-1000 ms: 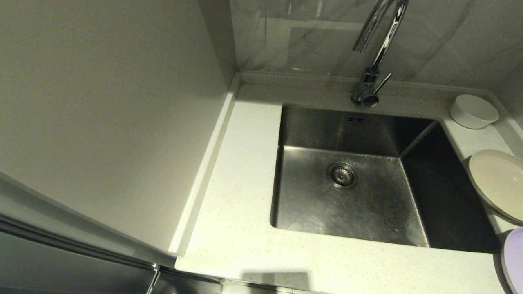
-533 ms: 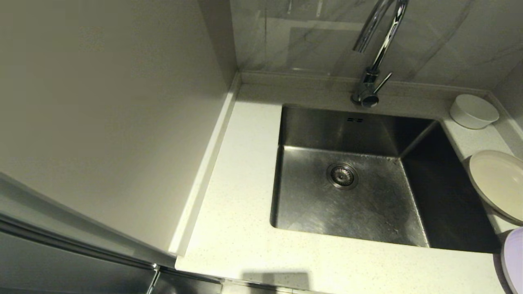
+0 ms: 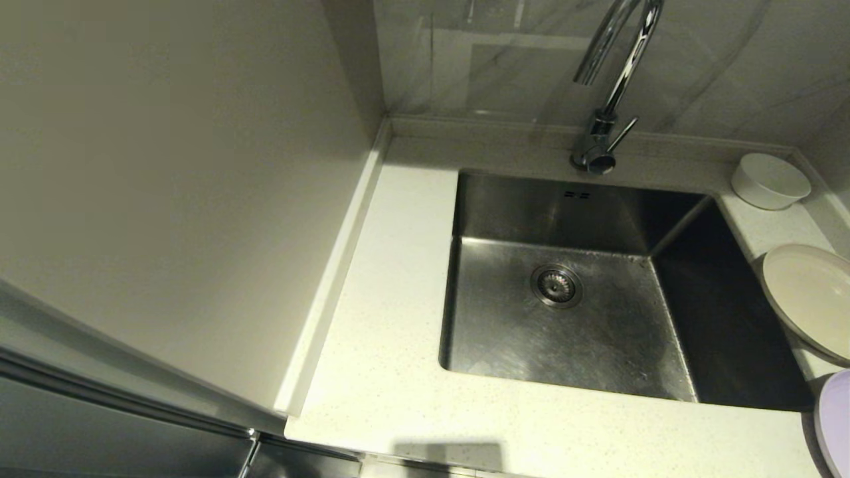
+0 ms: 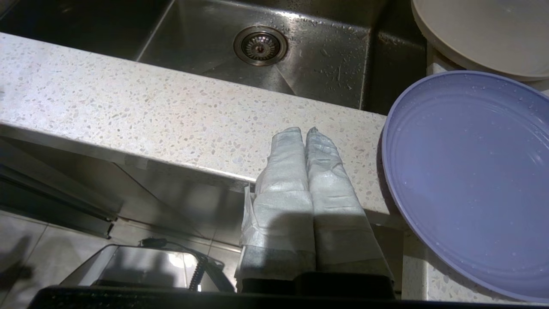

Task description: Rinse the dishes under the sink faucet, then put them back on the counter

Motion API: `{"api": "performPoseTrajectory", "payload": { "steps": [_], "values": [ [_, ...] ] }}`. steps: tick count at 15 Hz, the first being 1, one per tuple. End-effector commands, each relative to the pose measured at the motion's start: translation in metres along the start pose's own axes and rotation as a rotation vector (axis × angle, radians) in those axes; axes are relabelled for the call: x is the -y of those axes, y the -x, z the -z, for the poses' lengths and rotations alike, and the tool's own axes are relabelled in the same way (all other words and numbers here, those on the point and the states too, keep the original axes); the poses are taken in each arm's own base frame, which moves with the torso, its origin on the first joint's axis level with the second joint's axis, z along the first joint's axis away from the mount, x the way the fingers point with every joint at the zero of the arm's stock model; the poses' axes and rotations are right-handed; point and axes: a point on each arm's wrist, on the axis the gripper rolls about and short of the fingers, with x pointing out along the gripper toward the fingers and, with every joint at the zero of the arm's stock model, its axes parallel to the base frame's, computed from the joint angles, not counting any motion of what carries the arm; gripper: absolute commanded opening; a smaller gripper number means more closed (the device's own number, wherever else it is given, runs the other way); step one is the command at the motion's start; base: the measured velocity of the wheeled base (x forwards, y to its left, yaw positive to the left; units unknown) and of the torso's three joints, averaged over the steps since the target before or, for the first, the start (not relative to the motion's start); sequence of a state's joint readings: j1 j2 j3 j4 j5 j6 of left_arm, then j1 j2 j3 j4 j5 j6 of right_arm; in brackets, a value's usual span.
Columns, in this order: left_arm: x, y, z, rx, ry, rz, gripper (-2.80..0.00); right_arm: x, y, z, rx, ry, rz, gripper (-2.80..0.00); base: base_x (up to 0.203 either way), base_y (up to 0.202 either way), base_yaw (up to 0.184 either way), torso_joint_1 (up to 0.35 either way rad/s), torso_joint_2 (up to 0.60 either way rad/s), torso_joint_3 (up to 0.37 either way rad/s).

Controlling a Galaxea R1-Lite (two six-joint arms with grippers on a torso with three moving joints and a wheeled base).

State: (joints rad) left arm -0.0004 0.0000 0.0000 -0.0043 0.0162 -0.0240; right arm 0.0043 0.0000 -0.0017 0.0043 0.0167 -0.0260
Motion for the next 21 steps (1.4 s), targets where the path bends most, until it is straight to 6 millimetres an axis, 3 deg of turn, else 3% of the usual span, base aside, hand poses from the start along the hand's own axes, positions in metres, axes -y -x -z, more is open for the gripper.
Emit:
{"api": "performPoseTrajectory", "payload": {
  "steps": [1, 21],
  "values": [
    [0.0000, 0.0001, 0.0000, 0.002, 0.001, -0.001, -2.80, 0.0000, -0.0001, 0.0000, -0.002, 0.000, -0.001, -2.80, 0.000, 0.000, 0.000, 0.000, 0.00, 0.000],
    [0.0000, 0.0001, 0.0000, 0.002, 0.001, -0.001, -2.80, 0.0000, -0.0001, 0.0000, -0.002, 0.000, -0.001, -2.80, 0.000, 0.000, 0.000, 0.000, 0.00, 0.000]
  ]
}}
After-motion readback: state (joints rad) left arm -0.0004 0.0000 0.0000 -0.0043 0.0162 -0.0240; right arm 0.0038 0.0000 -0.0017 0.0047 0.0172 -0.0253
